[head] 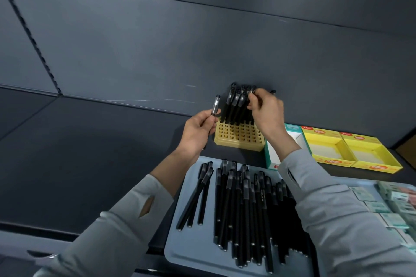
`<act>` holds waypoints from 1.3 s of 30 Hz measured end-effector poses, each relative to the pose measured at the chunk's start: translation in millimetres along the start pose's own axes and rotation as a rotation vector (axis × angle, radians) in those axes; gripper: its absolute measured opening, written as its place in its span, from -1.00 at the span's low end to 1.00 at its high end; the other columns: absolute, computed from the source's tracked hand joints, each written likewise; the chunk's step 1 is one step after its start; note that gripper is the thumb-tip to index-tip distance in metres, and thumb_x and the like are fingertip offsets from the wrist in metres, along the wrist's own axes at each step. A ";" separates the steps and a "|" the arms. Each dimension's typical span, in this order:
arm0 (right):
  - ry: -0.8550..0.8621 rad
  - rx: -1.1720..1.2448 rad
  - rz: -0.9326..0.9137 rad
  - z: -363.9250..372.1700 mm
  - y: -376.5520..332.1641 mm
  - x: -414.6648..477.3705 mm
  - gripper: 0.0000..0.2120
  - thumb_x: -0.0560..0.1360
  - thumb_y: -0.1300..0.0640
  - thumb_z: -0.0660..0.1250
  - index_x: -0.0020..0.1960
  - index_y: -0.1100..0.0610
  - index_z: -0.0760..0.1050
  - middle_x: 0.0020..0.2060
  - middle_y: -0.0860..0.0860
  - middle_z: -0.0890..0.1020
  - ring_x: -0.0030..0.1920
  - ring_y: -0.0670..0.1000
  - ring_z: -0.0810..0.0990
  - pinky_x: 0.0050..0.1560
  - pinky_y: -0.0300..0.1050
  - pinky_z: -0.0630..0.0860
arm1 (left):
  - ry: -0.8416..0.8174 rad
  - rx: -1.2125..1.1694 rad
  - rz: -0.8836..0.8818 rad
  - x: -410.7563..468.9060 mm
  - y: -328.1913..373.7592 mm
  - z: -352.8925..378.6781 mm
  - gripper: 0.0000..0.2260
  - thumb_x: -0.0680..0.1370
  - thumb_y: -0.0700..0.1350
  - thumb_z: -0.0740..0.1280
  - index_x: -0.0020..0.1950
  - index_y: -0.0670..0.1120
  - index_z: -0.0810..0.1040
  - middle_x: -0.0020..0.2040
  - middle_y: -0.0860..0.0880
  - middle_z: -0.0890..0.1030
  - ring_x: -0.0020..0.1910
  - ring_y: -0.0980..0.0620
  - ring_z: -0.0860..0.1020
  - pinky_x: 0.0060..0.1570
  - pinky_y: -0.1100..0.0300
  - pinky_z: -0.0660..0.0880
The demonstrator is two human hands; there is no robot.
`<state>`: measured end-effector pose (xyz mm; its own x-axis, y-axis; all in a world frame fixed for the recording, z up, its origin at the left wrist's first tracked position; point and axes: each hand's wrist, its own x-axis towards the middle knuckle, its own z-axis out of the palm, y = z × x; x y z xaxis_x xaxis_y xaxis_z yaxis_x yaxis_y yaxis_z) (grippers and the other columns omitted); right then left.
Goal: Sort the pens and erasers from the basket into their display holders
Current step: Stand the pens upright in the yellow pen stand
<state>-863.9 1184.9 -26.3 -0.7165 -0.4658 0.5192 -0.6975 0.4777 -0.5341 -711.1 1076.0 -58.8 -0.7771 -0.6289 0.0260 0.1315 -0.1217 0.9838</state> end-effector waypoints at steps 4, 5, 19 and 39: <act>-0.005 -0.031 -0.023 -1.3 2.1 0.6 -0.78 0.62 0.05 0.18 -0.11 0.16 0.46 -0.22 0.14 0.66 -0.15 0.21 0.65 -0.07 0.12 0.57 | 0.005 -0.005 0.005 2.2 -2.3 1.6 -0.76 0.66 -0.22 0.18 0.24 -0.09 0.57 -0.06 0.02 0.55 -0.06 0.17 0.53 0.16 0.24 0.52; -0.016 -0.030 -0.029 -1.9 2.0 0.9 -0.77 0.61 0.03 0.17 -0.12 0.15 0.45 -0.23 0.14 0.65 -0.16 0.21 0.65 -0.09 0.12 0.57 | 0.005 -0.005 0.006 2.8 -2.8 2.1 -0.76 0.66 -0.22 0.18 0.24 -0.09 0.58 -0.06 0.02 0.56 -0.05 0.17 0.53 0.17 0.24 0.52; 0.146 0.090 0.067 -4.7 -4.2 -16.5 -0.79 0.56 -0.03 0.35 0.06 0.10 0.55 -0.16 -0.02 0.66 -0.17 0.01 0.60 -0.04 -0.06 0.52 | -0.027 0.009 0.032 0.0 -3.1 7.8 -0.78 0.65 -0.22 0.20 0.20 -0.03 0.59 -0.05 -0.01 0.57 -0.04 0.11 0.53 0.17 0.22 0.53; 0.136 0.278 0.113 -34.5 11.3 -10.1 -0.84 0.54 -0.08 0.26 -0.10 -0.01 0.45 -0.32 -0.07 0.65 -0.34 -0.05 0.67 -0.11 0.15 0.63 | -0.217 1.043 0.284 6.4 -36.7 4.1 -0.67 0.57 -0.18 0.36 0.33 -0.02 0.53 0.38 0.02 0.46 0.36 -0.03 0.38 0.36 0.08 0.31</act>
<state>-864.6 1220.7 -14.6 -0.7963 -0.3086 0.5203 -0.5997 0.2903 -0.7457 -723.4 1079.6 -93.9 -0.9057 -0.3711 0.2049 -0.1828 0.7779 0.6012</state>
